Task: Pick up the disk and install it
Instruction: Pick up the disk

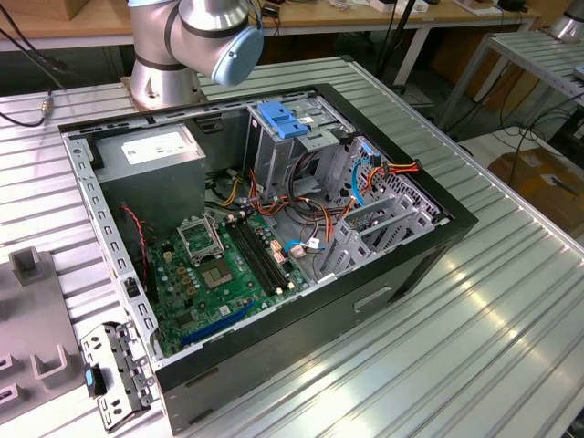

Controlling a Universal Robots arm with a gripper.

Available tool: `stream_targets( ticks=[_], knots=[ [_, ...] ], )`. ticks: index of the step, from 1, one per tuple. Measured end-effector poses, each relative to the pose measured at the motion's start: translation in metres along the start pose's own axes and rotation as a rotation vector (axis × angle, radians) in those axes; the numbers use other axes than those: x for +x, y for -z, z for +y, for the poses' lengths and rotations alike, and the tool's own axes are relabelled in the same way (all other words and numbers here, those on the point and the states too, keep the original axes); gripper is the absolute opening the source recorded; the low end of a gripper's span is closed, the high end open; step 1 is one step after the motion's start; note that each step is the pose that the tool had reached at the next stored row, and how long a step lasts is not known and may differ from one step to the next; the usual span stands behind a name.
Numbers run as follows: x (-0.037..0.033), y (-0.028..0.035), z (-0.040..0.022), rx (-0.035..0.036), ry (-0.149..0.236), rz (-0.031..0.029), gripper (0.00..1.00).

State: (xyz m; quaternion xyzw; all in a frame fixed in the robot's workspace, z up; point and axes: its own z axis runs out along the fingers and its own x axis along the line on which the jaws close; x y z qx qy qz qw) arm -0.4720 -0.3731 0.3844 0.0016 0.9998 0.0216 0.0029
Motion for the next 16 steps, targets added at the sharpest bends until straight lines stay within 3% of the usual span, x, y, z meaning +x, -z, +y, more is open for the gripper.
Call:
stream_targets(
  ticks=[16],
  knots=[
    [0.0,0.0,0.0,-0.0011,0.194,0.0084,0.11]
  ],
)
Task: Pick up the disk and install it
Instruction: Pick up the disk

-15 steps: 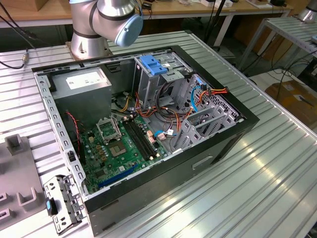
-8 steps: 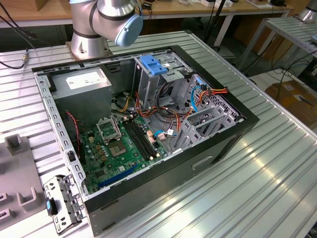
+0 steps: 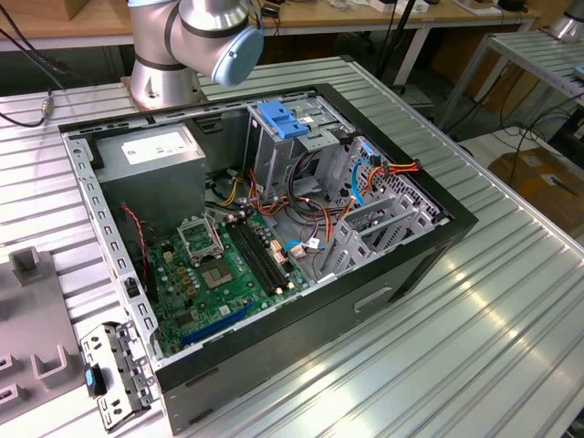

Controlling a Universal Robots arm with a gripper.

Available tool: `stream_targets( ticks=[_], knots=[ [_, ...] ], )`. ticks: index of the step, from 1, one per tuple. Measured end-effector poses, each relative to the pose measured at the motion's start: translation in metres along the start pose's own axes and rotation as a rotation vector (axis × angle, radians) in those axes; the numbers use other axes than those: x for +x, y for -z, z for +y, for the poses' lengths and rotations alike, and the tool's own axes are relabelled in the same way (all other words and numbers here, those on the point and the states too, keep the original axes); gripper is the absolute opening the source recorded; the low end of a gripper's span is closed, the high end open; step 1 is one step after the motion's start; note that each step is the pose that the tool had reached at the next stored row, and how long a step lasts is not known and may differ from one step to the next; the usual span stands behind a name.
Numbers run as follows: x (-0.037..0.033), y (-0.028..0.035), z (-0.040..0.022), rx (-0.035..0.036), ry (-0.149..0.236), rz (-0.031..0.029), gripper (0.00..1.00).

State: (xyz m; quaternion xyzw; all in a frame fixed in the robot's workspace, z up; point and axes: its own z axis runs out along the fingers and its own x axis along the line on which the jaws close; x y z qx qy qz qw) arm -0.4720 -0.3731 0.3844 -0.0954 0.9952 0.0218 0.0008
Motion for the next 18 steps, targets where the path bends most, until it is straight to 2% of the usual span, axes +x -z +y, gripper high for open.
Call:
stream_targets(
  ticks=[18],
  knots=[
    [0.0,0.0,0.0,-0.0013,0.227,0.0098,0.11]
  ],
)
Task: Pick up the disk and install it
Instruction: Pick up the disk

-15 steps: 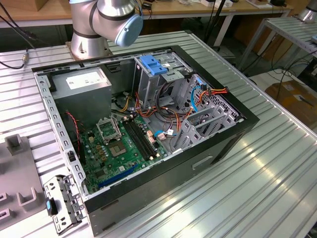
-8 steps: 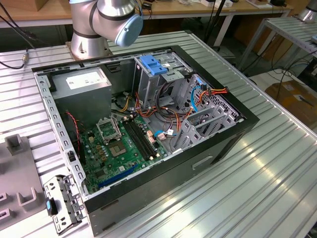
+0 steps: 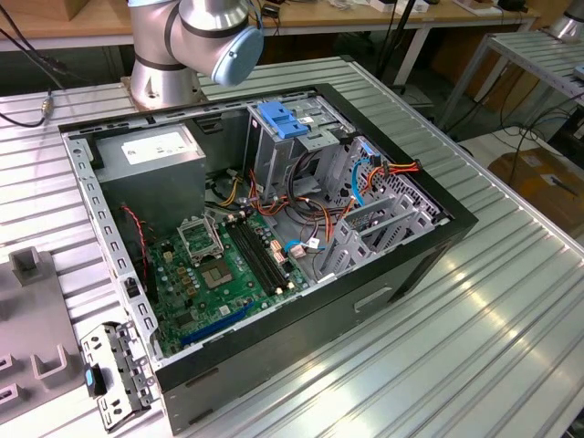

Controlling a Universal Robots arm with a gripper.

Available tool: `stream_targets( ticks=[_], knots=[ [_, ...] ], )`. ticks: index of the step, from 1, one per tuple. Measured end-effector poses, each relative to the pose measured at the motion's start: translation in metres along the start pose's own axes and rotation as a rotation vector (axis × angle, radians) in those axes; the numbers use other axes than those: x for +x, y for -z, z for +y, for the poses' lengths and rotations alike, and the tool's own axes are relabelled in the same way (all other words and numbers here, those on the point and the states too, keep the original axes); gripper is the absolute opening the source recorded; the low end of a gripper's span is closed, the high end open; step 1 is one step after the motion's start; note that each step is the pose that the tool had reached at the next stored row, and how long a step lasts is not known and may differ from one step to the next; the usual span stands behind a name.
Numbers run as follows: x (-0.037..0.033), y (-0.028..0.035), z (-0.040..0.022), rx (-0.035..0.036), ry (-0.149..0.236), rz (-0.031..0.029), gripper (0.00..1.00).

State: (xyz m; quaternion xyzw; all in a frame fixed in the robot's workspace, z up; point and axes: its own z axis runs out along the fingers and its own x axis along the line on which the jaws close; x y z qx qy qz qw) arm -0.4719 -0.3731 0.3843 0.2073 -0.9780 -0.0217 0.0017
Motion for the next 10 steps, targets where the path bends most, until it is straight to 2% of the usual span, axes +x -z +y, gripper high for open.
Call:
stream_targets(
  ticks=[10],
  knots=[
    [0.0,0.0,0.0,-0.0006,0.103,0.0045,0.11]
  ],
)
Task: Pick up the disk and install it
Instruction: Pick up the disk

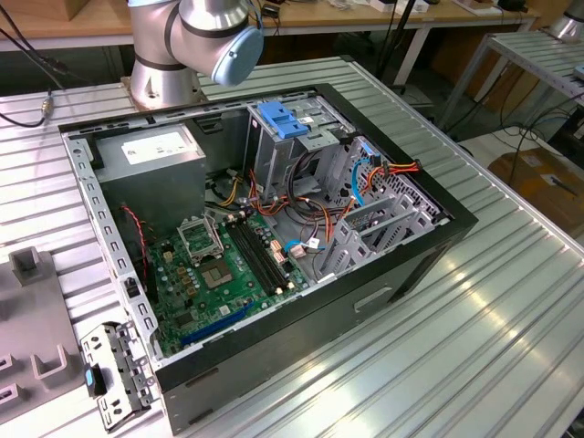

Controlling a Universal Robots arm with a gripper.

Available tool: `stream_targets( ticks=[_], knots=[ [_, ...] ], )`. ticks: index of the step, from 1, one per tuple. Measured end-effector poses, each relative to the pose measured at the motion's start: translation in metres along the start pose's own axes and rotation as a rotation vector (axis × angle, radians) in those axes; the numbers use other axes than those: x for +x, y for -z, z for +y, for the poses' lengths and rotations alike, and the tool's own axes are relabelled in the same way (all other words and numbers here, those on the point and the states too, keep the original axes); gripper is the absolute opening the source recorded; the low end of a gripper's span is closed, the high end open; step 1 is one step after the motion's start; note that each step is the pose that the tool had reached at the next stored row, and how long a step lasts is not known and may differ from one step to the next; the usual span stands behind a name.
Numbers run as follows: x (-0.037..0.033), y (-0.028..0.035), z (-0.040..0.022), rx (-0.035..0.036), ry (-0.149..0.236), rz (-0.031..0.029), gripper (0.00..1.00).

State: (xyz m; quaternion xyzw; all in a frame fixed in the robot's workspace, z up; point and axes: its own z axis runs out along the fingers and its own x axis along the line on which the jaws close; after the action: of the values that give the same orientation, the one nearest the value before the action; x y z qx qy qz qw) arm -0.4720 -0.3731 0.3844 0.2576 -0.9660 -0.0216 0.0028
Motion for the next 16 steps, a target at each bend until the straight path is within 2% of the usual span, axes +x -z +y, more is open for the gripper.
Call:
stream_targets(
  ticks=[2,7,9,12,16],
  knots=[
    [0.0,0.0,0.0,-0.0001,0.02,0.0008,0.11],
    [-0.0007,0.0,-0.0004,-0.0002,0.039,0.0018,0.11],
    [-0.0008,0.0,-0.0005,-0.0003,0.062,0.0026,0.11],
    [-0.0009,0.0,-0.0005,-0.0007,0.115,0.0049,0.11],
    [-0.0009,-0.0003,-0.0006,-0.0012,0.215,0.0093,0.11]
  ],
)
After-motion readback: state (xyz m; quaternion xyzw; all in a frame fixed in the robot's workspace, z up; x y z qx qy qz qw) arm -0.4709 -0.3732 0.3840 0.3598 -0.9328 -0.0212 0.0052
